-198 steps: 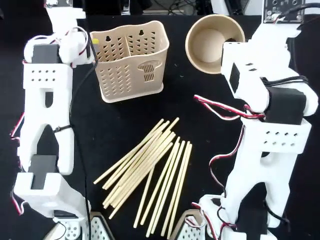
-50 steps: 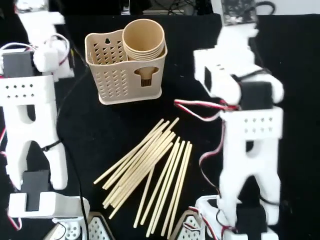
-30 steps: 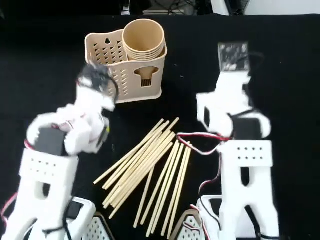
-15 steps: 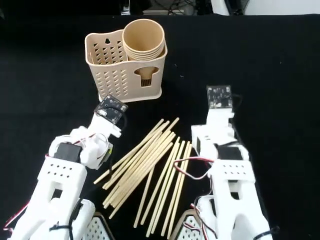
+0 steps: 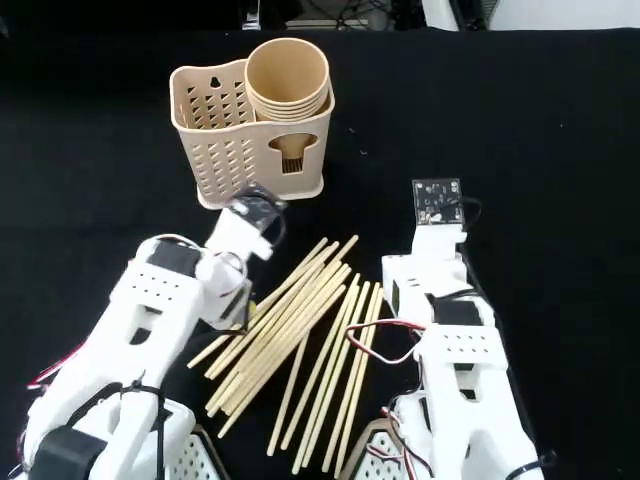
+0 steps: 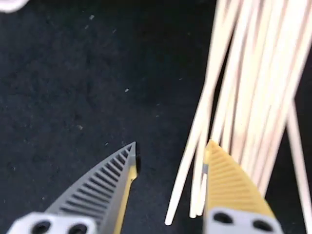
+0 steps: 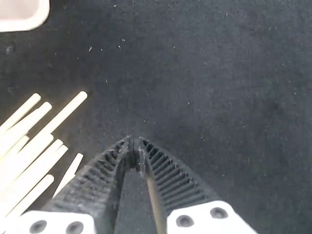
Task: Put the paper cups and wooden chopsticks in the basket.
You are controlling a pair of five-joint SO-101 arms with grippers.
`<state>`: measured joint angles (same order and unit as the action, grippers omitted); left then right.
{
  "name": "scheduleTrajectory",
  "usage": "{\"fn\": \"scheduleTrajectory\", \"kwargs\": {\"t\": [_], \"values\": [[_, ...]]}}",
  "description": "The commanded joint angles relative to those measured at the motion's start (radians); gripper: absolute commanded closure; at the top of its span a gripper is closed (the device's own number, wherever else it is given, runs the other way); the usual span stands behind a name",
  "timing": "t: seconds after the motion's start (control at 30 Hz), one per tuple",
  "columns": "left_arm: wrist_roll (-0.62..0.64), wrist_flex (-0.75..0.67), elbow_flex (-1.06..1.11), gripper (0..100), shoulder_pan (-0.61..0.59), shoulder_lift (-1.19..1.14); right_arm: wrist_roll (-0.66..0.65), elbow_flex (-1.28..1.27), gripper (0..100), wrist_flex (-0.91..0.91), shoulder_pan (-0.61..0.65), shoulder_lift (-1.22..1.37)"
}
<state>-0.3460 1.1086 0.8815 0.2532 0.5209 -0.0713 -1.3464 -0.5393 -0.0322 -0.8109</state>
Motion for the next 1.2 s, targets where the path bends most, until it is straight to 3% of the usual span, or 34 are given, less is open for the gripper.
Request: {"fn": "scheduleTrajectory", "kwargs": {"t": [0.0, 0.23, 0.8, 1.17], "values": [[0.008, 0.009, -0.053, 78, 0.051, -0.002, -0.012, 0.002, 98.6, 0.020, -0.015, -0.019], [0.003, -0.005, -0.053, 78, 0.142, -0.011, -0.011, 0.002, 98.6, 0.020, -0.052, -0.021], [0.000, -0.350, 0.143, 78, 0.150, -0.018, -0.011, 0.002, 98.6, 0.020, -0.048, -0.021], [0.008, -0.342, -0.036, 78, 0.122, -0.396, -0.011, 0.002, 98.6, 0.020, -0.048, -0.021]]}}
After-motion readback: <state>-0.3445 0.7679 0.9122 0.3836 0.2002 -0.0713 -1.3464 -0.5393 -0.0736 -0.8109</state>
